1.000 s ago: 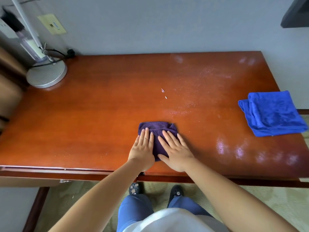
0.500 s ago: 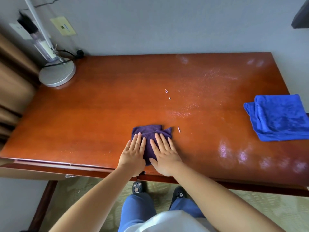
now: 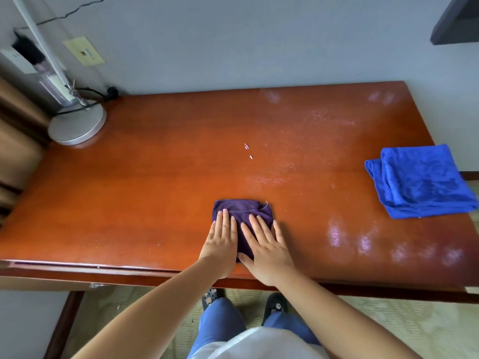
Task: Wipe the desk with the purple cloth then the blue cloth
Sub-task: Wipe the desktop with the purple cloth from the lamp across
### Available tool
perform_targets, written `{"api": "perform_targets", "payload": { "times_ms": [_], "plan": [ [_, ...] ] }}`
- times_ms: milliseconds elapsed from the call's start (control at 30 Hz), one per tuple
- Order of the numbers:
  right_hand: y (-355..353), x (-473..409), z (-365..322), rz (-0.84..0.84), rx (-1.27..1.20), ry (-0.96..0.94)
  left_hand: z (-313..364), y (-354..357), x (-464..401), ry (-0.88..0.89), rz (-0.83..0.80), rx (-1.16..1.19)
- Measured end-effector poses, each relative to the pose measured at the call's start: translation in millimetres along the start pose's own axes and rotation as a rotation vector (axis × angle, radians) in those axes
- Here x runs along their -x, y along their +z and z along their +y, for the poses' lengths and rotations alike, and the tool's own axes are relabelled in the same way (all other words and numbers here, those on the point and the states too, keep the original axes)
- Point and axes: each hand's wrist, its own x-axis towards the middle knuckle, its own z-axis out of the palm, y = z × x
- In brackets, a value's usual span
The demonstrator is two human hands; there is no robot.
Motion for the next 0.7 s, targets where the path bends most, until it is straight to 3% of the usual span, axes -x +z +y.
{"api": "perform_targets", "payload": {
  "times_ms": [700],
  "plan": [
    [-56.7,-101.3,74.5,0.018,0.034,0.039,2.0,-67.0,-112.2,0.009,0.094,0.031]
  ]
}}
